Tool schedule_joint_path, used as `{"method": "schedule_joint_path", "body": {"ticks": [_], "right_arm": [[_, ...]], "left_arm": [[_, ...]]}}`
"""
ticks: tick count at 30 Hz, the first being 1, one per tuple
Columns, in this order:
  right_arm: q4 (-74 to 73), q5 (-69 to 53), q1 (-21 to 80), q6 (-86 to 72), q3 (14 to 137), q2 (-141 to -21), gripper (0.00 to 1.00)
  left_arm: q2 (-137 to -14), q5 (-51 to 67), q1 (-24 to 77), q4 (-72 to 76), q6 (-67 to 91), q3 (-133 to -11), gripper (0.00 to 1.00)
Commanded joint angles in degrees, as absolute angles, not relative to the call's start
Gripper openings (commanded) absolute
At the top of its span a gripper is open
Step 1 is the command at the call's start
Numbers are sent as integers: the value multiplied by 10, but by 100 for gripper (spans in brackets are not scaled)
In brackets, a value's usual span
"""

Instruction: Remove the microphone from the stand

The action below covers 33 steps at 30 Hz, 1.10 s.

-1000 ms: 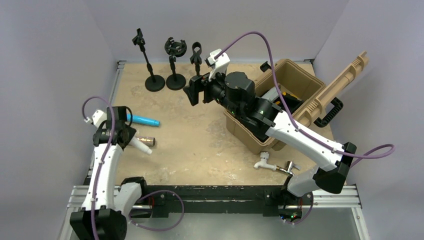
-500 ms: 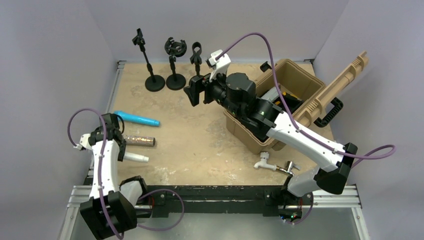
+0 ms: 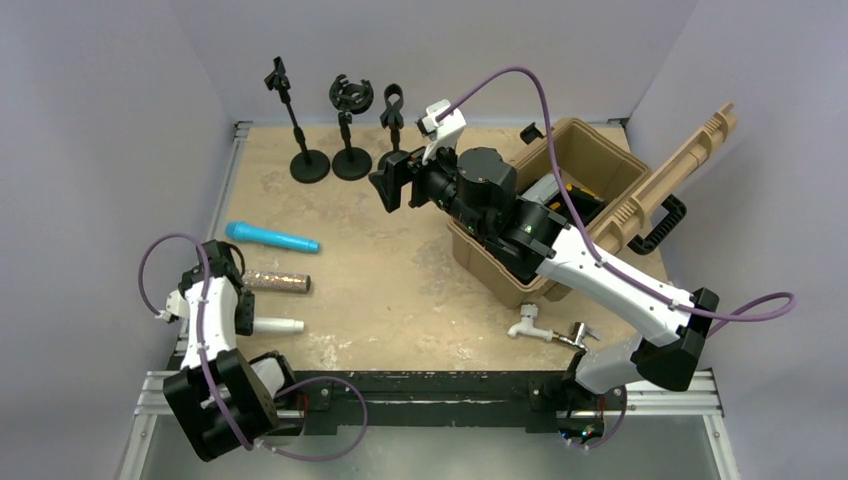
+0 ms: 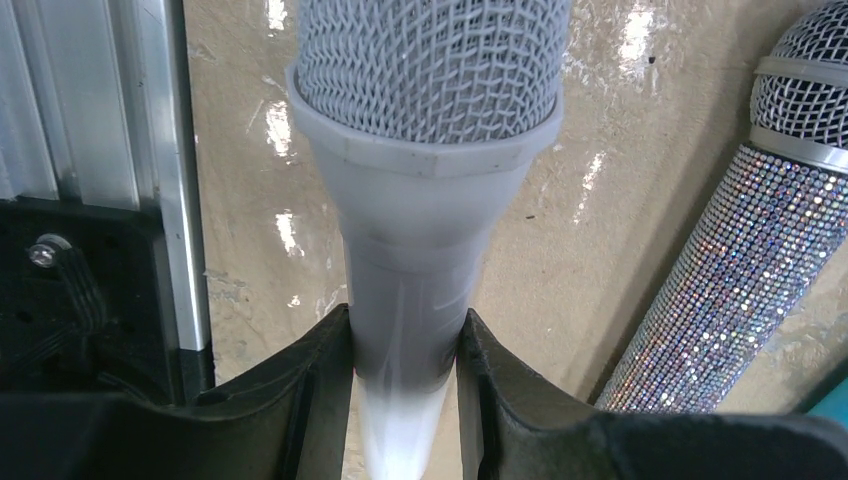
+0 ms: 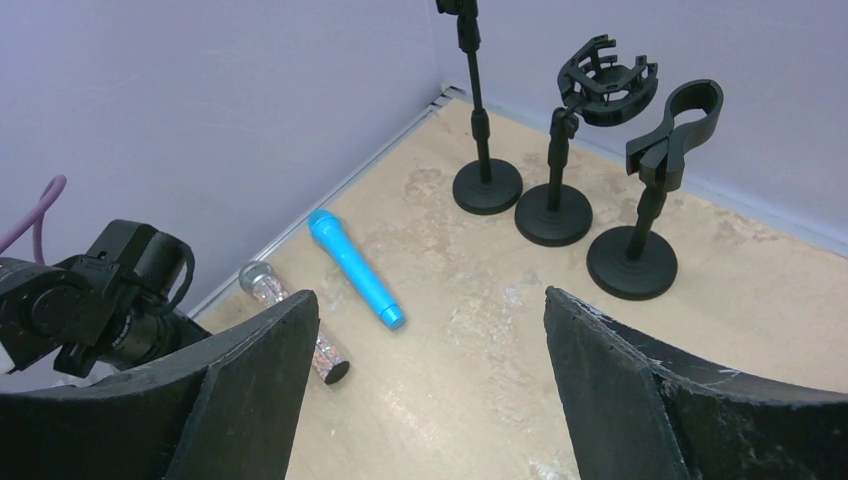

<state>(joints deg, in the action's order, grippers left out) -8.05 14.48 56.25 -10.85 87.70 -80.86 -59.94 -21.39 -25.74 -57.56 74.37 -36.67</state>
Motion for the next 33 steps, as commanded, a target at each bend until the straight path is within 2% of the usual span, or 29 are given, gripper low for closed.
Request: {"method": "schedule_joint_path", "body": {"ticks": [1, 6, 11, 18, 20, 27, 33], "right_arm": [[-46, 151, 564, -98, 872, -790, 81], [-42, 149, 563, -98, 870, -792, 81], [-40, 150, 564, -97, 869, -791, 81], [-39, 152, 563, -95, 869, -786, 80], [-39, 154, 563, -94, 868, -785, 81], [-33, 160, 563, -83, 868, -773, 81], [-24, 165, 563, -70, 871, -757, 82]], "left_arm": [[-621, -182, -279, -523, 743, -360, 10], [-660, -125, -310, -481, 724, -353, 24], [-674, -115, -320, -474, 719, -345, 33], [-671, -109, -321, -471, 709, -345, 66], [-667, -109, -321, -472, 706, -347, 73], [-607, -101, -321, -472, 678, -354, 83], [-540, -100, -290, -521, 669, -400, 88]]}}
